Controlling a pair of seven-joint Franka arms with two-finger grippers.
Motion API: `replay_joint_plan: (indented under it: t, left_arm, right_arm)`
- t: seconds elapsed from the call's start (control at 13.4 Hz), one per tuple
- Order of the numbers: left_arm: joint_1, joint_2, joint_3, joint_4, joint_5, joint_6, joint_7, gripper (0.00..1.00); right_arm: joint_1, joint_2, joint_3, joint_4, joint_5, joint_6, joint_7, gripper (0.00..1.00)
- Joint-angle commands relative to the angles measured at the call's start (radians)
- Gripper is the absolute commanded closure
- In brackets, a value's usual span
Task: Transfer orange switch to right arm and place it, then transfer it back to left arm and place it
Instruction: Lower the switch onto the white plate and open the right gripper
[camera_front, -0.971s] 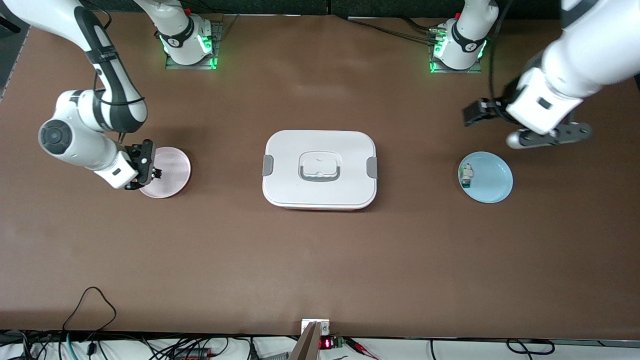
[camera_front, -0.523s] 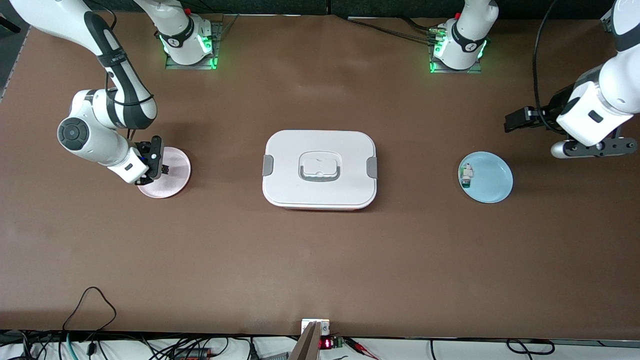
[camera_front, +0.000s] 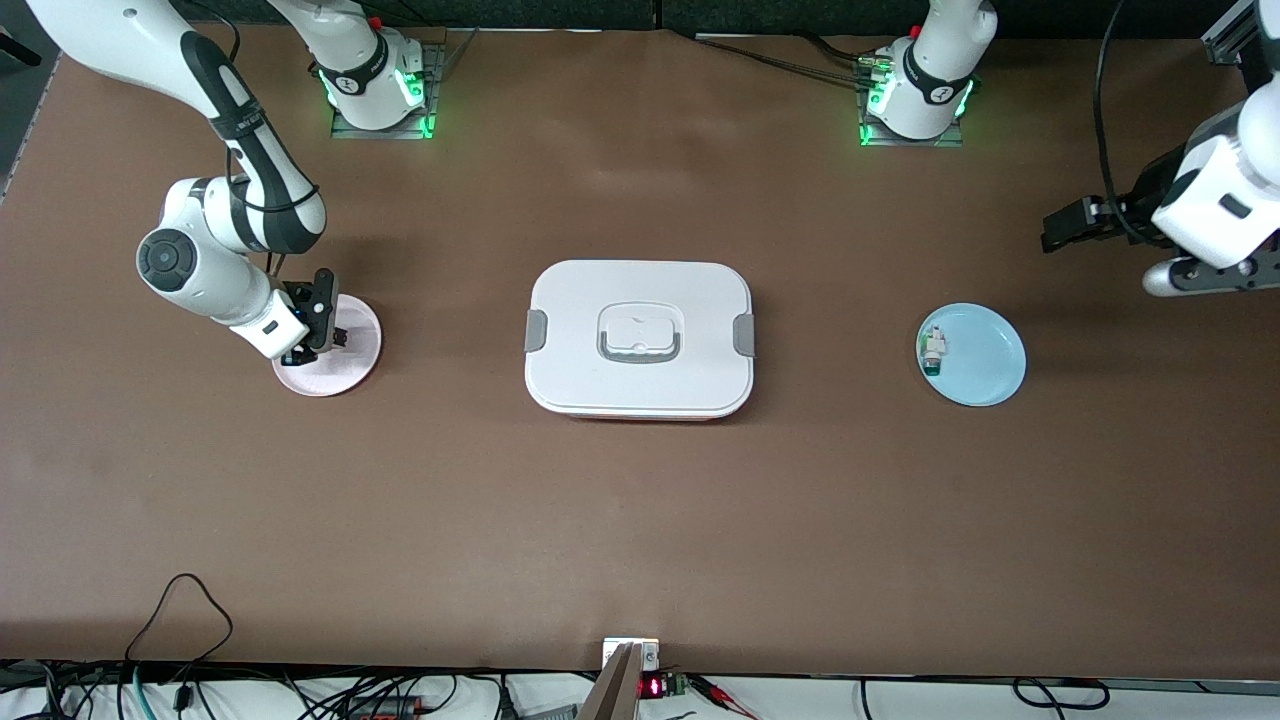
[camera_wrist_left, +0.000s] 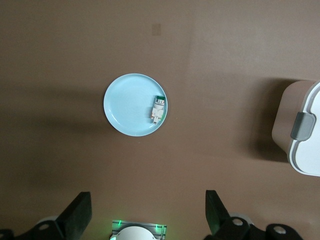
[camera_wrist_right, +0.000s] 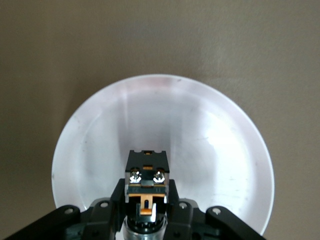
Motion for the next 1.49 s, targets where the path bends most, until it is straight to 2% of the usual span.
replay_joint_plan:
  t: [0.0,0.07,0.15,0.22,0.45,0.6,0.75,0.9,0.97,1.27,1.42]
  left_arm:
    - [0.017,-0.075,0.013,-0.105,0.004,0.049,0.025,0.0]
    - [0.022,-0.078,0.013,-0.115,0.001,0.065,0.027,0.0]
    - [0.042,-0.076,0.013,-0.116,-0.019,0.066,0.028,0.0]
    - [0.049,-0.076,0.013,-0.116,-0.031,0.066,0.03,0.0]
    - [0.005,-0.079,0.076,-0.122,-0.03,0.092,0.12,0.0]
    - [-0.012,-0.098,0.082,-0.136,-0.03,0.108,0.115,0.0]
    - [-0.027,-0.118,0.08,-0.156,-0.03,0.105,0.088,0.0]
    - [-0.029,-0.118,0.073,-0.155,-0.031,0.1,0.067,0.0]
    - [-0.029,-0.118,0.067,-0.152,-0.031,0.097,0.062,0.0]
    - [-0.026,-0.118,0.036,-0.142,-0.016,0.034,0.062,0.0]
    - [-0.027,-0.115,0.033,-0.142,-0.014,0.06,0.049,0.0]
  right_arm:
    - [-0.024,0.011,0.011,-0.015,-0.02,0.036,-0.013,0.79]
    - [-0.027,0.011,0.011,-0.015,-0.02,0.044,-0.013,0.71]
    - [-0.031,0.016,0.011,-0.013,-0.02,0.047,-0.013,0.55]
    - [-0.037,0.013,0.011,-0.013,-0.02,0.044,-0.007,0.01]
    - [-0.034,-0.013,0.013,-0.001,-0.014,0.035,0.0,0.0]
    - [-0.031,-0.041,0.021,0.037,-0.003,0.007,0.038,0.0]
    - [-0.031,-0.055,0.065,0.144,0.003,-0.118,0.098,0.0]
    - [-0.03,-0.055,0.08,0.266,0.006,-0.241,0.175,0.0]
    - [-0.03,-0.056,0.08,0.306,0.023,-0.264,0.201,0.0]
    - [-0.034,-0.066,0.074,0.409,0.201,-0.393,0.373,0.0]
    - [-0.028,-0.069,0.054,0.438,0.218,-0.434,0.544,0.0]
